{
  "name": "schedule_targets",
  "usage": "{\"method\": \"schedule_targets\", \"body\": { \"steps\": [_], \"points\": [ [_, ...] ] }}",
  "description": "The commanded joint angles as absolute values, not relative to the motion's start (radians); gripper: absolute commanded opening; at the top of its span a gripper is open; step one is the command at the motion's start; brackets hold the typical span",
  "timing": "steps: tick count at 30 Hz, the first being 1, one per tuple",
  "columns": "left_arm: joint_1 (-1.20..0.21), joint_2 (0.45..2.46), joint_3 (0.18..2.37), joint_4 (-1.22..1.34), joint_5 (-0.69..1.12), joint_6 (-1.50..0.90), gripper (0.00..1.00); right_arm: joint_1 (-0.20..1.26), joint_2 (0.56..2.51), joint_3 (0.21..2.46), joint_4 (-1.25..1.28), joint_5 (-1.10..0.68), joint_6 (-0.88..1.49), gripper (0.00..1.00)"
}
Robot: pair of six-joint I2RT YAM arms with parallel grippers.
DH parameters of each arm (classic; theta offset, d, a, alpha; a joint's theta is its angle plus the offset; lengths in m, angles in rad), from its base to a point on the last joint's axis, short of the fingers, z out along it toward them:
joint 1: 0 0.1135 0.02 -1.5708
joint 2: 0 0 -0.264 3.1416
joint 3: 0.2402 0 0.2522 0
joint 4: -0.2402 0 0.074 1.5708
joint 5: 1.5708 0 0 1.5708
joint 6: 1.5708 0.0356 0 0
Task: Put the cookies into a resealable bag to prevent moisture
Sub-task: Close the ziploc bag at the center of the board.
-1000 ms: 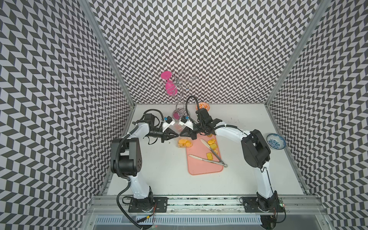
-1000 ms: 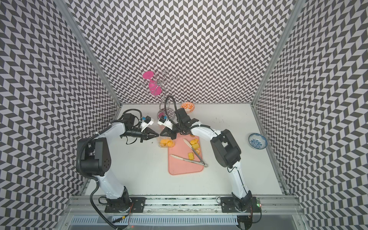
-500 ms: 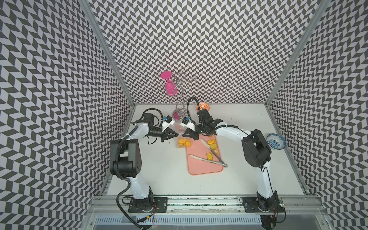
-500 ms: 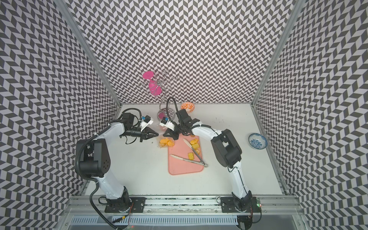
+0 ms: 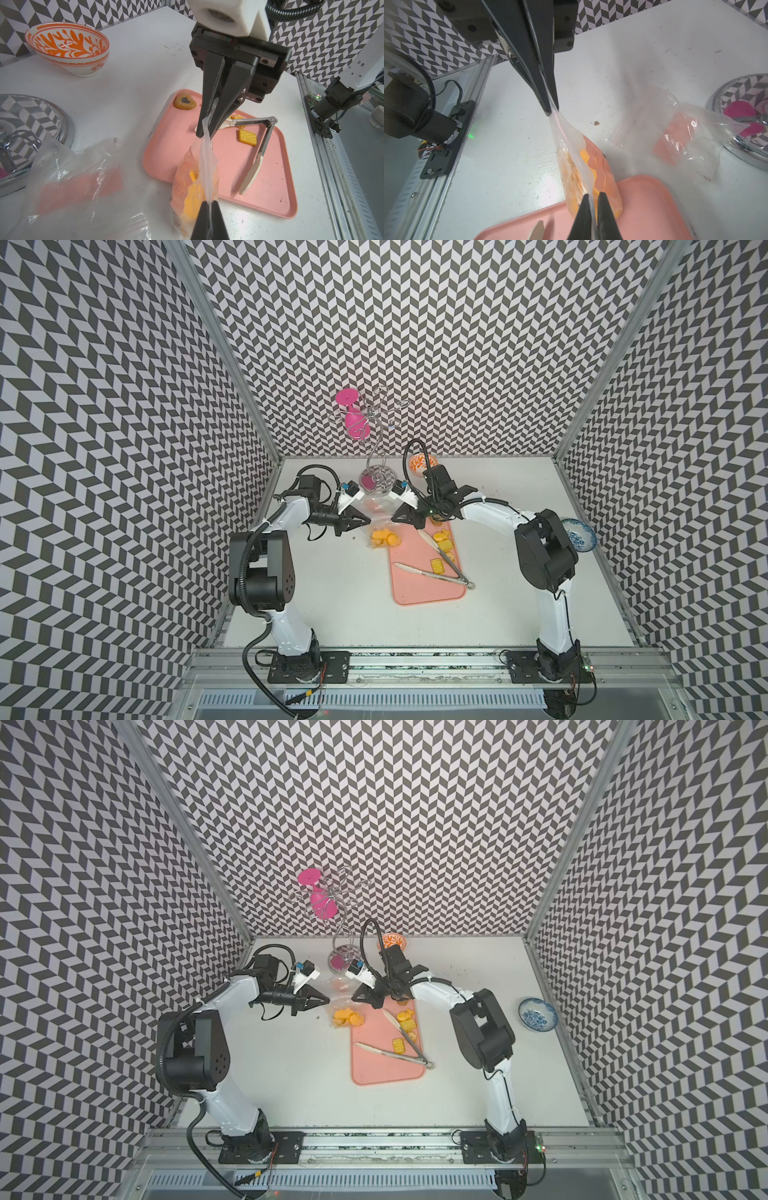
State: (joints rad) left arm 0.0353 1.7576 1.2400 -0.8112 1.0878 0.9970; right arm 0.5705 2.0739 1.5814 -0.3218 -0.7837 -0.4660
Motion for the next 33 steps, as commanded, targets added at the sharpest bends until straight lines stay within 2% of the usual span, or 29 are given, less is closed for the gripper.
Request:
{"method": "schedule_targets", "body": {
  "steps": [1, 4, 8, 10, 11, 13, 16, 21, 24, 27, 30, 33],
  "points": [
    [0.044, 1.730, 1.254, -0.807, 1.076, 0.994, 0.00, 0.550, 2.022, 1.558, -0.314, -0.784, -0.470, 0.11],
    [0.044, 1.732, 1.257, -0.805, 1.069, 0.990, 0.00, 0.546, 2.022, 1.555, -0.320, -0.787, -0.473, 0.00],
    [0.045, 1.729, 1.263, -0.797, 1.050, 0.977, 0.00, 0.545, 2.022, 1.556, -0.331, -0.770, -0.481, 0.01],
    [0.049, 1.722, 1.259, -0.789, 1.048, 0.969, 0.00, 0.543, 2.019, 1.547, -0.327, -0.762, -0.484, 0.10],
    [0.051, 1.719, 1.254, -0.782, 1.046, 0.963, 0.00, 0.540, 2.018, 1.544, -0.325, -0.760, -0.481, 0.11],
    [0.051, 1.716, 1.250, -0.778, 1.038, 0.960, 0.00, 0.535, 2.018, 1.543, -0.323, -0.757, -0.475, 0.11],
    [0.052, 1.707, 1.244, -0.766, 1.025, 0.946, 0.00, 0.535, 2.018, 1.546, -0.325, -0.764, -0.472, 0.01],
    [0.054, 1.690, 1.243, -0.745, 0.989, 0.907, 0.00, 0.534, 2.011, 1.545, -0.320, -0.774, -0.463, 0.00],
    [0.064, 1.662, 1.243, -0.686, 0.906, 0.804, 0.00, 0.534, 1.993, 1.534, -0.294, -0.769, -0.443, 0.10],
    [0.103, 1.622, 1.233, -0.646, 0.865, 0.756, 0.00, 0.535, 1.955, 1.498, -0.221, -0.769, -0.396, 0.32],
    [0.140, 1.590, 1.204, -0.588, 0.786, 0.699, 0.00, 0.534, 1.919, 1.462, -0.153, -0.742, -0.357, 0.43],
    [0.182, 1.565, 1.169, -0.523, 0.695, 0.633, 0.00, 0.534, 1.898, 1.446, -0.127, -0.705, -0.342, 0.48]
  ]
}}
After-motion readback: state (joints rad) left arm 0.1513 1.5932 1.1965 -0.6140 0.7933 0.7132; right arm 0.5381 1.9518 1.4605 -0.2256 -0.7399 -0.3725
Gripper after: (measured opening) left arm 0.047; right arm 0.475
